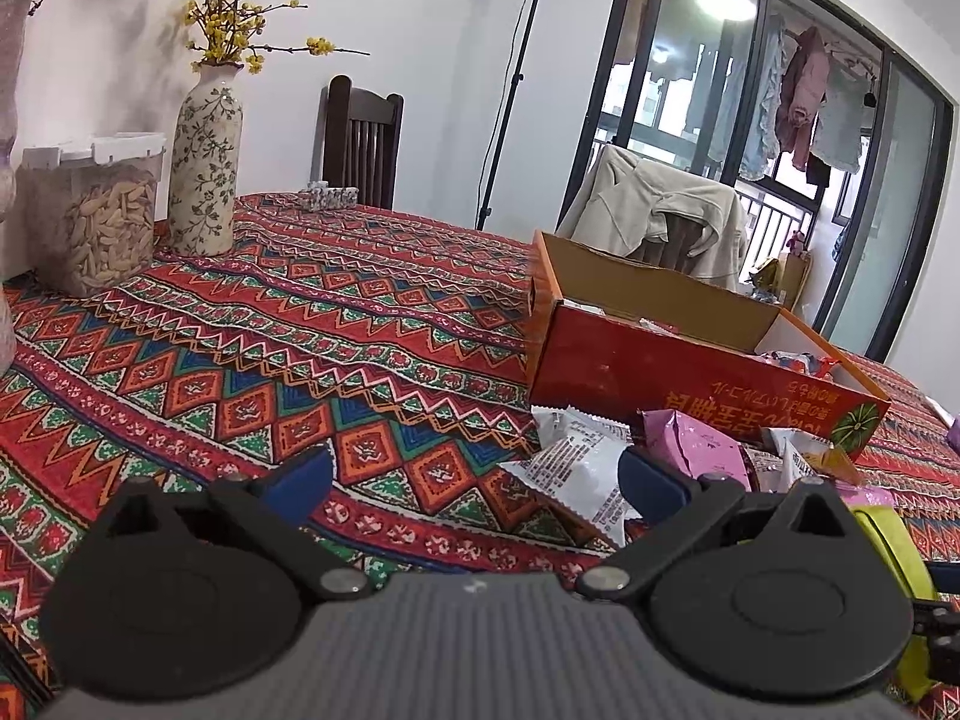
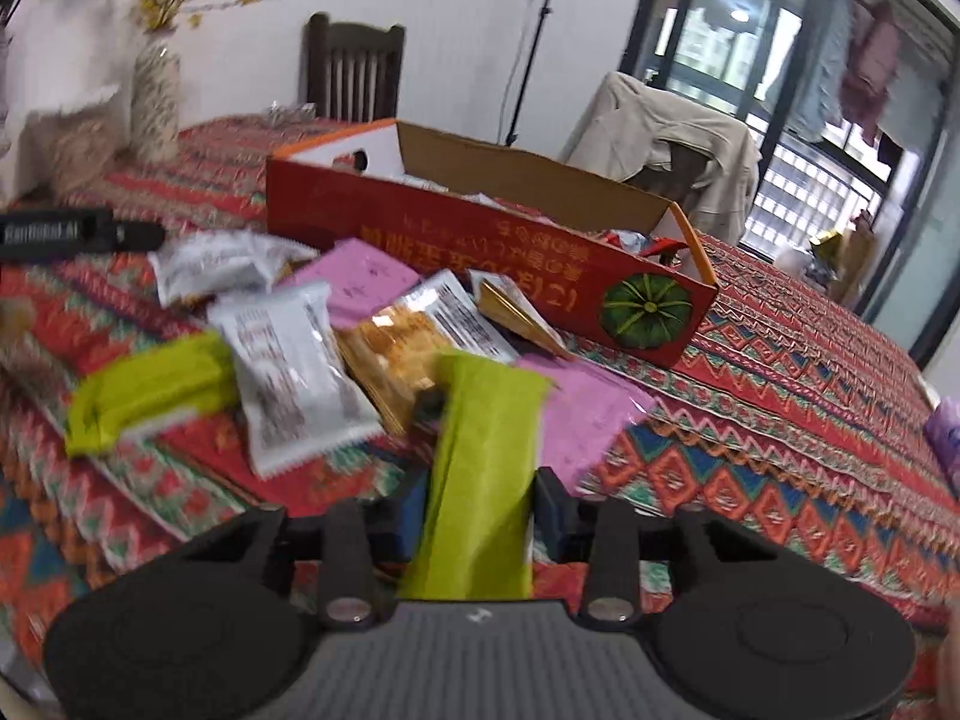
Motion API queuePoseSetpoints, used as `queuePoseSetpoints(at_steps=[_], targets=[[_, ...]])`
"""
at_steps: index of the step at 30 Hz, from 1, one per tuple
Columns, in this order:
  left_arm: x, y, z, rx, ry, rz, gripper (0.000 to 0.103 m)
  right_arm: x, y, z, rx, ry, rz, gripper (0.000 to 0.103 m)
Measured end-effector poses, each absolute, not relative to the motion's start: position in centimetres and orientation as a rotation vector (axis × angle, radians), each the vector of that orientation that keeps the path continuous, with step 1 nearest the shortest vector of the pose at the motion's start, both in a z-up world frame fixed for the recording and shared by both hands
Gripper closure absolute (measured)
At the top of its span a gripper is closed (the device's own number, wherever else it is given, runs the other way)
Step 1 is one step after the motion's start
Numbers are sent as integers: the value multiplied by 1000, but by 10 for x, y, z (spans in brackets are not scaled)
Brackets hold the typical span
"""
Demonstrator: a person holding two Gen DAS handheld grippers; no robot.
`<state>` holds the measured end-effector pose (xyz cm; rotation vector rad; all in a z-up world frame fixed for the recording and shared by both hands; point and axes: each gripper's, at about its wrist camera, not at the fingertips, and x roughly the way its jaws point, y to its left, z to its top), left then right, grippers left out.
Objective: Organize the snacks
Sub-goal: 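Grasp the yellow-green bar packet with the right gripper, then lift the yellow-green bar with the right gripper while the left grasps a white packet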
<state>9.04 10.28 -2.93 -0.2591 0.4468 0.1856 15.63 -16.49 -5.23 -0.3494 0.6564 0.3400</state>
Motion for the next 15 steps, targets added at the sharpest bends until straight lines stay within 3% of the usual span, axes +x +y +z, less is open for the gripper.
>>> queuePoseSetpoints(at_steps=[7, 15], targets=[[92, 103, -30, -259, 456, 197, 0, 155, -175, -62, -293, 672, 322, 62], [92, 103, -29, -257, 454, 201, 0, 147, -192, -62, -184, 630, 331, 69]])
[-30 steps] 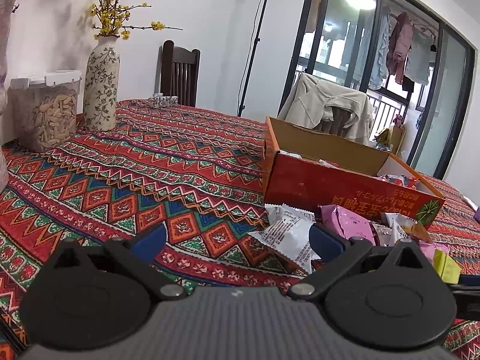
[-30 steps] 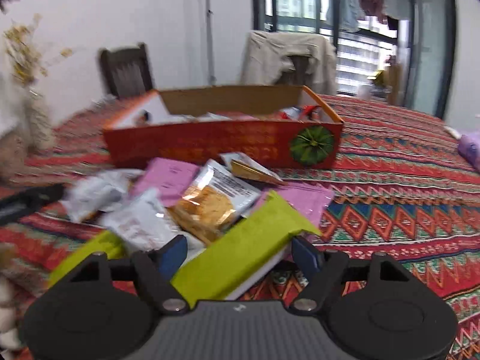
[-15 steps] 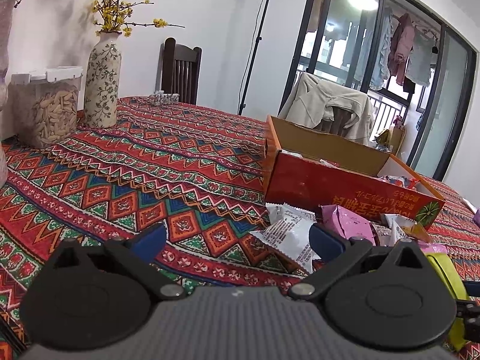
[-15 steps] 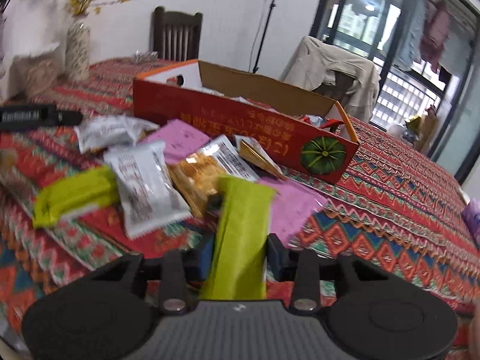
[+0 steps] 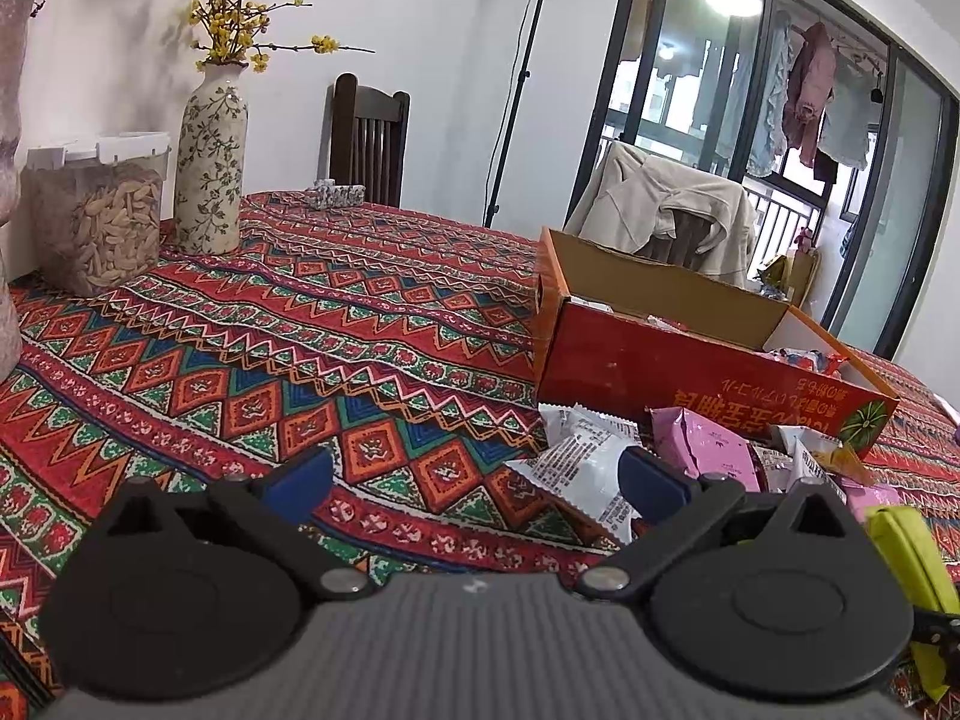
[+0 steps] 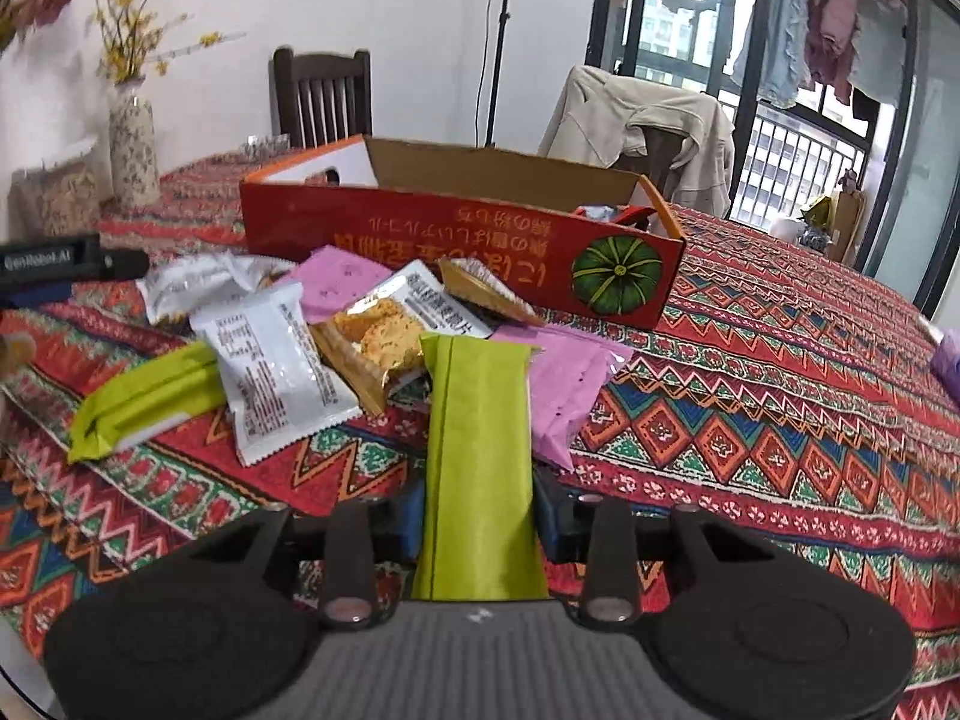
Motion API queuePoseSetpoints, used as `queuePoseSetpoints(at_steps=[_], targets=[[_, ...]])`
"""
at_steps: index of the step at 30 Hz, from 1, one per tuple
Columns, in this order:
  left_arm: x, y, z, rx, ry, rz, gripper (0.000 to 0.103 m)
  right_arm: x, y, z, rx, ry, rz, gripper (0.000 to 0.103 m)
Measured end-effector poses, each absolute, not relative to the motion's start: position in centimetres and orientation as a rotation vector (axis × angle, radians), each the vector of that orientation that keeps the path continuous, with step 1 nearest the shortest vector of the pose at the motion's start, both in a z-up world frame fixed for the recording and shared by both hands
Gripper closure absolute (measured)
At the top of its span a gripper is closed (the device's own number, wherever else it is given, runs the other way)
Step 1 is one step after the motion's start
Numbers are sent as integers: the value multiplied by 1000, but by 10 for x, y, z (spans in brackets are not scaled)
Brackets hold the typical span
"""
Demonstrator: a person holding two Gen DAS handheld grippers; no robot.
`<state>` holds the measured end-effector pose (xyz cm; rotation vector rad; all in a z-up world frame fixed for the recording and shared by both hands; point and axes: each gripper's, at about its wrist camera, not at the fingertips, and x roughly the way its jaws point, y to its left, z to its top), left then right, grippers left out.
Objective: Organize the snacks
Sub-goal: 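Lift the yellow-green bar with the right gripper while the left grasps a white packet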
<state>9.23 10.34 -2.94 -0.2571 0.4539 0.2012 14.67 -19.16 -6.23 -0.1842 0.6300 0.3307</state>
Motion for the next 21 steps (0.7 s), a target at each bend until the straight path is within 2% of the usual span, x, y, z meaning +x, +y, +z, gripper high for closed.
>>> queuePoseSetpoints(at_steps=[14, 21], targets=[[103, 94, -7, -175, 458, 206, 0, 170, -227, -30, -60, 475, 272, 69], [129, 90, -1, -95, 554, 174, 0, 191, -236, -35, -17, 470, 258, 69]])
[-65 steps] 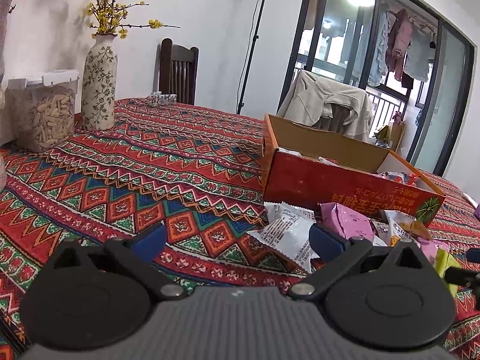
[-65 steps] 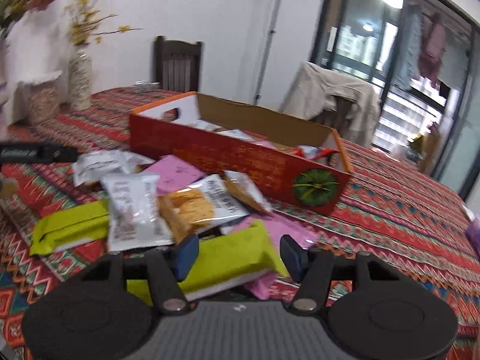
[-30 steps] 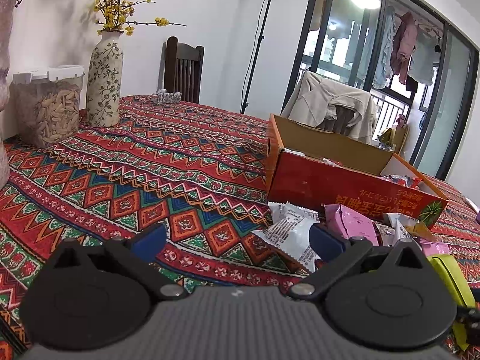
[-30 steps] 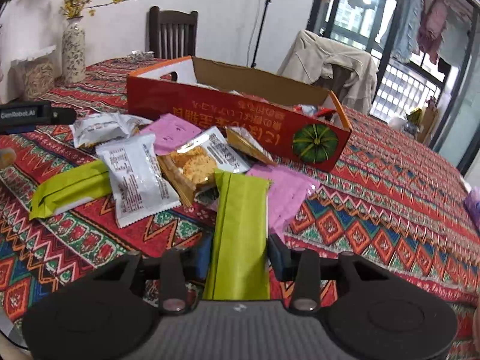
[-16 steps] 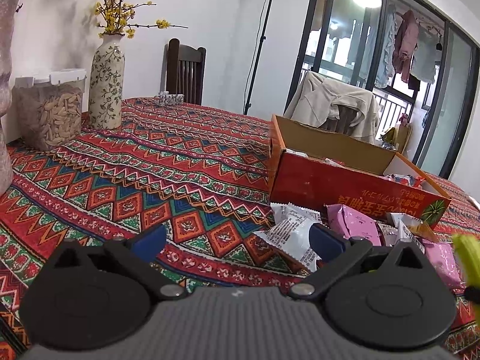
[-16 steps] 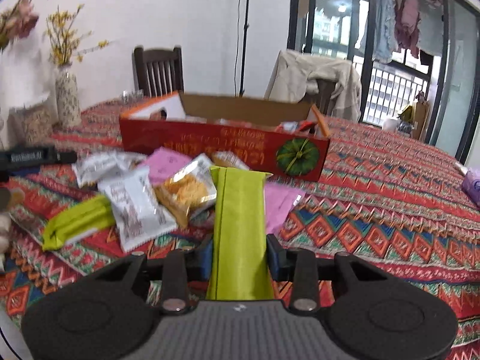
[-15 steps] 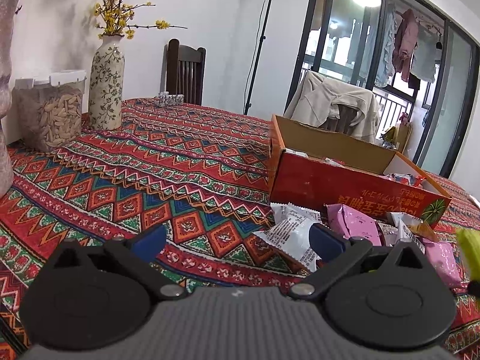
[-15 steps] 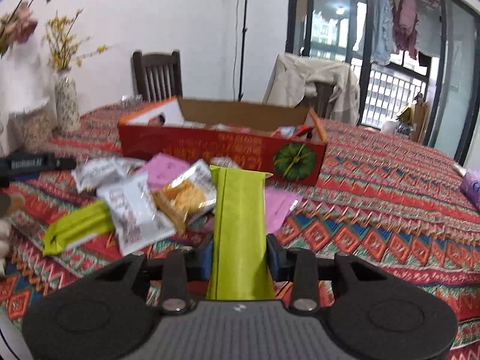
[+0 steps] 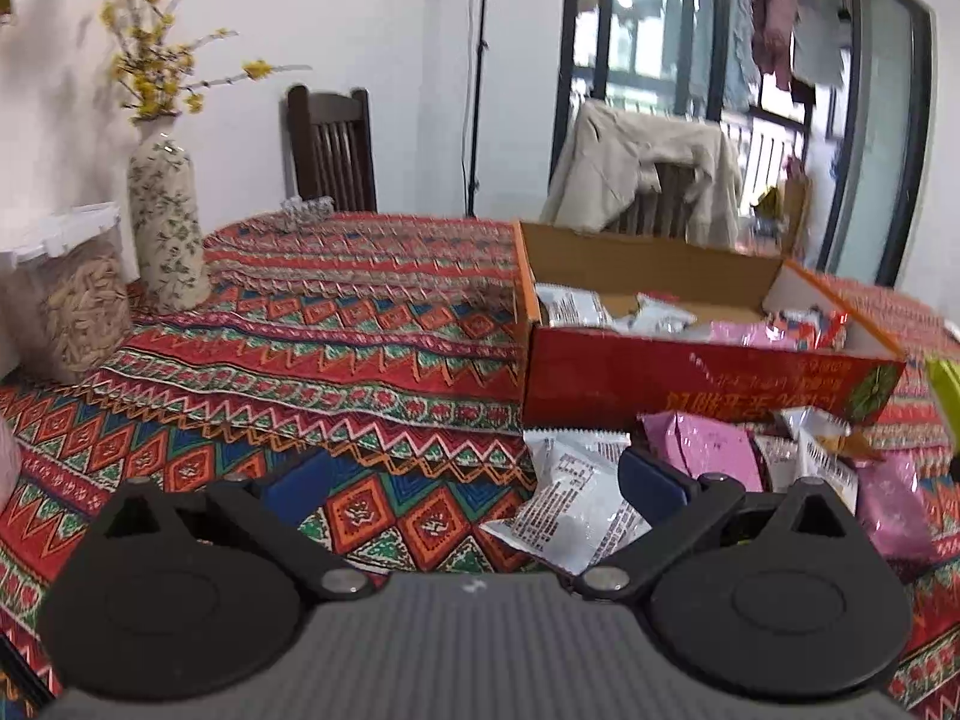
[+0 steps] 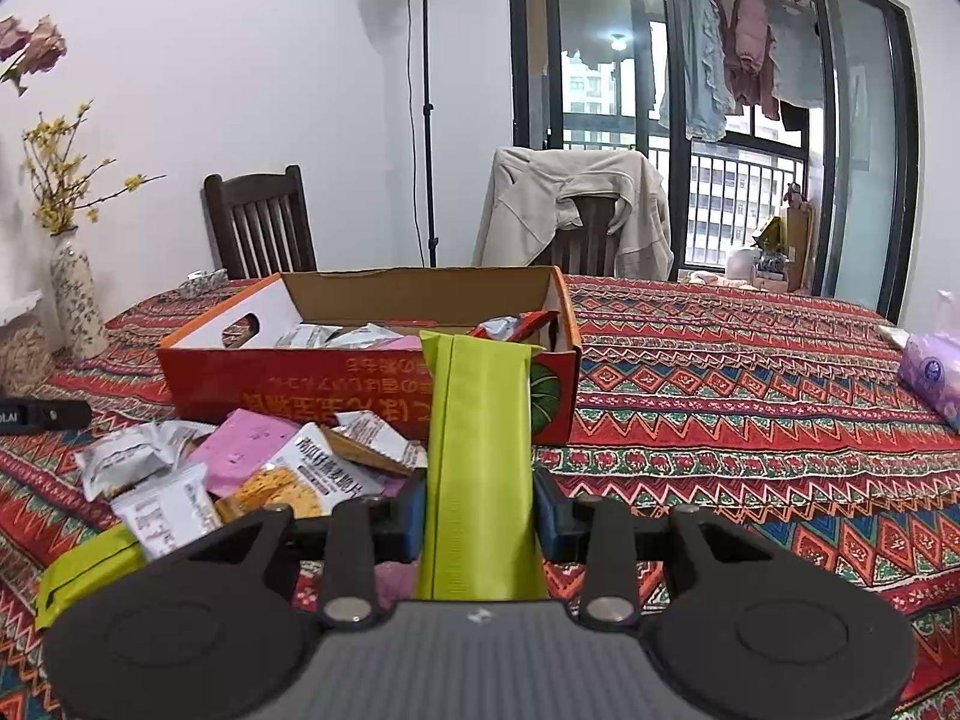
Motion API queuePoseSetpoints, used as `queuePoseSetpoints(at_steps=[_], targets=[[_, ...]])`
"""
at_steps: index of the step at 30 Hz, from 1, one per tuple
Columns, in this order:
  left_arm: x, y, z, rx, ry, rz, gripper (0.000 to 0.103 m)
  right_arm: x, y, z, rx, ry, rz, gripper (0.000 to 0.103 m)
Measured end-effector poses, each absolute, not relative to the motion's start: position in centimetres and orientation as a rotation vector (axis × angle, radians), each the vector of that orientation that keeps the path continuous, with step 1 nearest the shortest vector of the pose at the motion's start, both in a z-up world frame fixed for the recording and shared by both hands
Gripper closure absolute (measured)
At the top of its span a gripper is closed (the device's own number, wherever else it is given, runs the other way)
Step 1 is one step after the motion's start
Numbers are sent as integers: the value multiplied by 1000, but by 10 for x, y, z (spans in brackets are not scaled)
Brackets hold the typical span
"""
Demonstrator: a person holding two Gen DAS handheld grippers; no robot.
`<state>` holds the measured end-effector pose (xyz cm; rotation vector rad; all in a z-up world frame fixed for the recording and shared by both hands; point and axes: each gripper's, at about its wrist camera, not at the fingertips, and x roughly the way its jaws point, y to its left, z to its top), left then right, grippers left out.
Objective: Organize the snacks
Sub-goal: 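Lift the yellow-green bar with the right gripper while the left grasps a white packet, then carry both packets over the box and open both grippers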
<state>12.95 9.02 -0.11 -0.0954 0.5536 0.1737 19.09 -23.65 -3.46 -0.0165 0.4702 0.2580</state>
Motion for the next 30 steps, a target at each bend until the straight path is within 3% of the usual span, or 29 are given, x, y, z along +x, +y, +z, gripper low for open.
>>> queuePoseSetpoints(at_steps=[11, 12, 14, 15, 16, 17, 20, 30], targets=[[162, 68, -21, -46, 658, 115, 1, 196, -240, -44, 7, 478, 238, 68], [162, 67, -23, -46, 664, 108, 5, 197, -242, -44, 9, 478, 237, 68], [162, 64, -25, -50, 669, 89, 28, 197, -243, -45, 10, 479, 237, 68], [162, 63, -26, -51, 669, 82, 35, 197, -243, -45, 10, 479, 237, 68], [161, 63, -26, -50, 669, 71, 49, 197, -243, -45, 10, 480, 239, 68], [160, 62, -26, -48, 669, 57, 54, 197, -243, -45, 10, 480, 240, 68], [156, 61, -26, -49, 649, 44, 62, 197, -242, -47, 10, 482, 244, 68], [143, 60, 0, -68, 545, 46, 63, 199, -242, -42, 9, 463, 249, 68]])
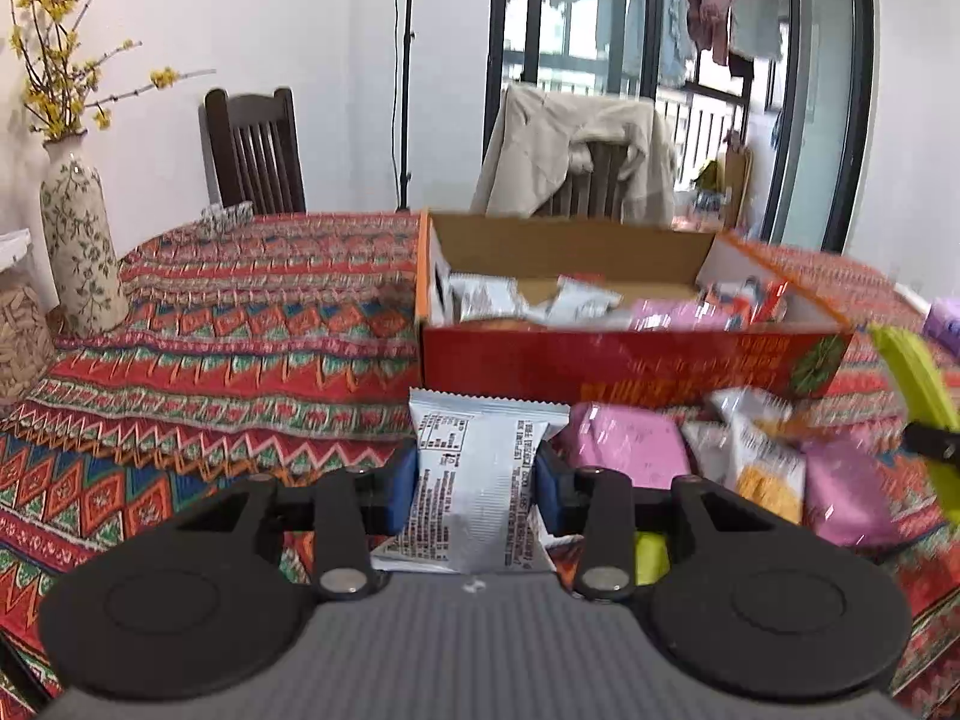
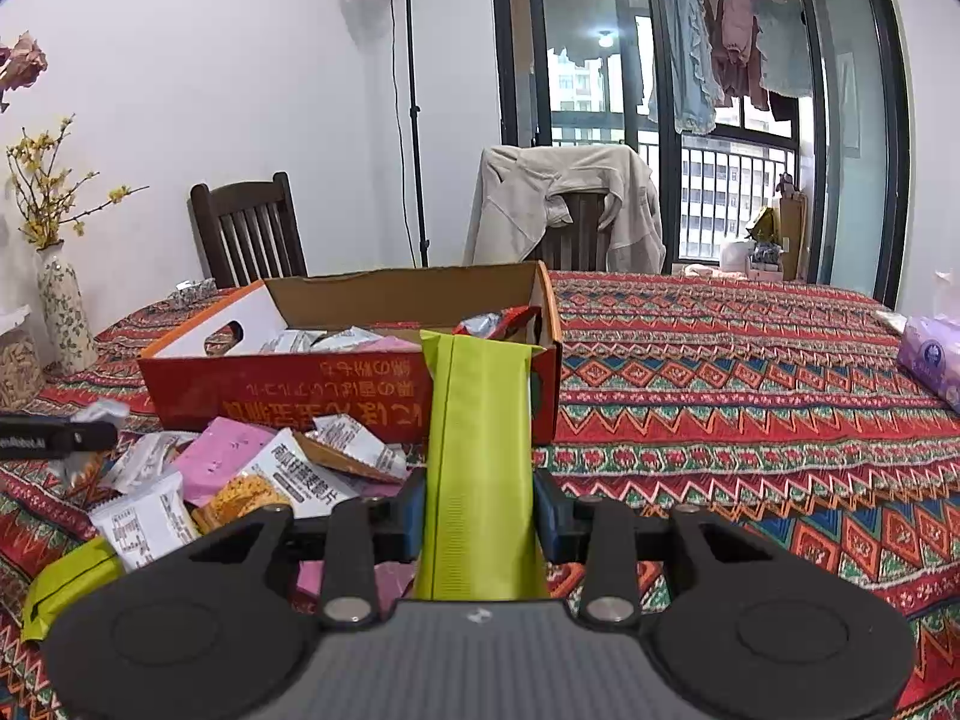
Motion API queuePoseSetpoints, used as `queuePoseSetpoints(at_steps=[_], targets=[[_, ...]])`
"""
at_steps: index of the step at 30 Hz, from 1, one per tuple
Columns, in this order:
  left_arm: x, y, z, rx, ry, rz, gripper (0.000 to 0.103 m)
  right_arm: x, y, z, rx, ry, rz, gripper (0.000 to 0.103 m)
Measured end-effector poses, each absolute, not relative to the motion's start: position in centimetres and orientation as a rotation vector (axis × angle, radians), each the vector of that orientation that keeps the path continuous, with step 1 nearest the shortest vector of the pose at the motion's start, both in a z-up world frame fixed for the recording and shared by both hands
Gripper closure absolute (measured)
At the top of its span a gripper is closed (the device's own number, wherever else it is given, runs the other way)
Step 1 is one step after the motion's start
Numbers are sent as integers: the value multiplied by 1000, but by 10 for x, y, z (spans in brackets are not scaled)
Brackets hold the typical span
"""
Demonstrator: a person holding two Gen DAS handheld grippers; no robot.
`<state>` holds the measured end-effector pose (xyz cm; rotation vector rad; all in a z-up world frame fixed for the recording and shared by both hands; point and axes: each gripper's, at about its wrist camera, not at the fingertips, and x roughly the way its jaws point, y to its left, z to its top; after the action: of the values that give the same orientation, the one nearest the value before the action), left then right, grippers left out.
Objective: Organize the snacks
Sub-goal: 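Carry both packets over the box and open both grippers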
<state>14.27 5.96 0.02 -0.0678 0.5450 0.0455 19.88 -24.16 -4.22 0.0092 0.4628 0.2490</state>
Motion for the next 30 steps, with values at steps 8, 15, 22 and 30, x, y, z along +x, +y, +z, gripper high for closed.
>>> queuePoseSetpoints(at_steps=[8, 15, 22, 30], targets=[[157, 53, 38, -101, 445, 34, 63, 216, -231, -18, -14, 401, 259, 68], [192, 40, 59, -109, 398, 14, 63, 250, -220, 6, -14, 351, 270, 68], [236, 25, 63, -120, 390, 15, 63, 296, -205, 25, -2, 322, 275, 68], [283, 27, 48, -167, 405, 65, 63, 349, -195, 16, 39, 337, 256, 68]])
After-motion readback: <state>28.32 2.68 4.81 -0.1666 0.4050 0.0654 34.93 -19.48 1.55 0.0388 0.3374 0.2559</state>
